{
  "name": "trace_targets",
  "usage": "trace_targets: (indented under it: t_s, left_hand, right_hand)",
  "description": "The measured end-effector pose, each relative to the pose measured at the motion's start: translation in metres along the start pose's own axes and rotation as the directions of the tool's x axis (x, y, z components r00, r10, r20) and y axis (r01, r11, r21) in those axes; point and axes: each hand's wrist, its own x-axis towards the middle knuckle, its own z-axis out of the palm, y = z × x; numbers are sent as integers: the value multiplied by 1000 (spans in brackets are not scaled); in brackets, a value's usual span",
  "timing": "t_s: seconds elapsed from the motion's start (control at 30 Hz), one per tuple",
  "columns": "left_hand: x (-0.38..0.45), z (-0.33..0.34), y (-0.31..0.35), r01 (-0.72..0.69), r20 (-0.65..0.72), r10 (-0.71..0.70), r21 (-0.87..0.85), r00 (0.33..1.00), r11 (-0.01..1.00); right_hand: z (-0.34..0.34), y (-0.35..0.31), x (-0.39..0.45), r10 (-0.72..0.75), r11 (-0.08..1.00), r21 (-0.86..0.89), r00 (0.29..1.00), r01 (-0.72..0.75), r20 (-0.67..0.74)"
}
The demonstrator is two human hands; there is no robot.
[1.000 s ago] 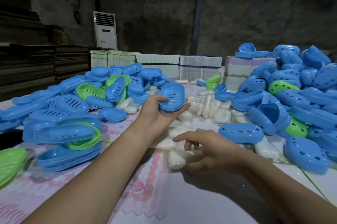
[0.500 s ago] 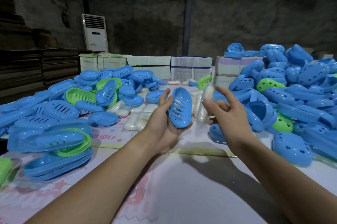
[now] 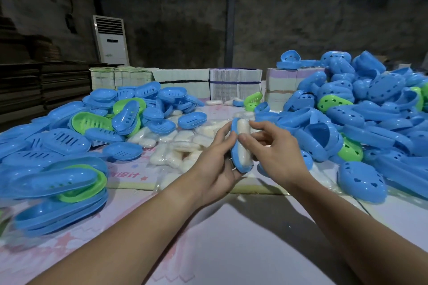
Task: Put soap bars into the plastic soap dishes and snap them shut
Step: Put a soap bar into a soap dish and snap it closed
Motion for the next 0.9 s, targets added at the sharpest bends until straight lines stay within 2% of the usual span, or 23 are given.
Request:
trace_targets:
  t_s: [0.13, 0.3, 0.4, 0.5, 0.57, 0.63, 0.7, 0.8, 0.83, 0.9]
  left_hand:
    - [4, -4, -1, -24, -13, 23, -92, 1000, 995]
    - [3, -8, -1, 3, -25, -4, -52, 1000, 999]
    - [3, -7, -1, 26, -54, -32, -92, 998, 995]
    - [5, -8, 4, 39, -95, -54, -150, 994, 988]
    - [6, -12, 9, 32, -141, -56, -165, 988, 986]
    - [5, -15, 12, 15, -192, -50, -177, 980, 984]
    - [5, -17, 16, -12, -238, -36, -198, 971, 980]
    - [4, -16, 20, -39, -274, -25, -228, 961, 973]
    - [4, -16, 20, -43, -277, -25, -237, 961, 971]
    - [3, -17, 21, -44, -276, -26, -244, 961, 969]
  right_hand:
    - [0, 0, 0, -89, 966, -240, 996, 92, 23]
    - [6, 5, -1, -35, 950, -309, 997, 56, 72]
    - [2, 7, 0, -8, 966, -258, 996, 31, 89]
    - [-8, 4, 6, -46, 985, -163, 998, 53, 49]
    - [-20, 4, 13, -69, 964, -258, 998, 66, -4]
    - [-35, 6, 20, -47, 901, -431, 999, 49, 14]
    - [-46, 9, 22, 49, 828, -561, 993, 22, 111]
    - [-48, 16, 22, 232, 627, -776, 936, 63, 264]
    - [-46, 19, 22, 271, 560, -823, 918, 94, 290]
    - [-44, 25, 23, 295, 499, -860, 911, 112, 289]
